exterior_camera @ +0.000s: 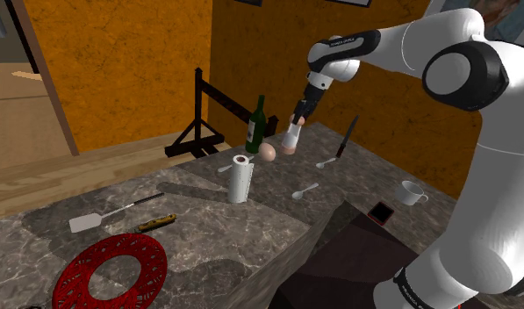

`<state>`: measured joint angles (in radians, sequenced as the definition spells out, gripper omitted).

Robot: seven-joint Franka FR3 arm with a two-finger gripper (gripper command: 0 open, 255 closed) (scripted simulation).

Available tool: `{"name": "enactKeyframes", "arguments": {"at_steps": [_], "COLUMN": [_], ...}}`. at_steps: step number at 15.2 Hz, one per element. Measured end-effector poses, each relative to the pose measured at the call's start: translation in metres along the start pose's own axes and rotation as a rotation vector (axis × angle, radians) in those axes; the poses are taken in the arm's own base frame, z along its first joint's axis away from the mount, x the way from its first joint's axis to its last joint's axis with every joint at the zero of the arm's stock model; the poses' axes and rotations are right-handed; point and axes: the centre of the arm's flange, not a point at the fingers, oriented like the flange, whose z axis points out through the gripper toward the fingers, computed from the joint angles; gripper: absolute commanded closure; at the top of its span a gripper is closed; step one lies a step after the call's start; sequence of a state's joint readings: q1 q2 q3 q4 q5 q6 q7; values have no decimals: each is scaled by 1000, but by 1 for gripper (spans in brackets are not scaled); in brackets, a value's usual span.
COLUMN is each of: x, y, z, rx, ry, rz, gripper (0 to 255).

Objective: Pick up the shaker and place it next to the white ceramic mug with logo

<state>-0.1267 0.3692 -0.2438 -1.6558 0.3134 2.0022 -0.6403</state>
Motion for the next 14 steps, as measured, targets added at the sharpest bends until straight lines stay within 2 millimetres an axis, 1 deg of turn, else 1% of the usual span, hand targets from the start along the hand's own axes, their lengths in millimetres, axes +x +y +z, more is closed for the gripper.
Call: {"name": "enactKeyframes", "arguments": {"at_steps": [14], "x": [8], "y": [-11], "z": [-73], "rx": [0], "ry": [0], "rz": [0], "gripper": [255]}}
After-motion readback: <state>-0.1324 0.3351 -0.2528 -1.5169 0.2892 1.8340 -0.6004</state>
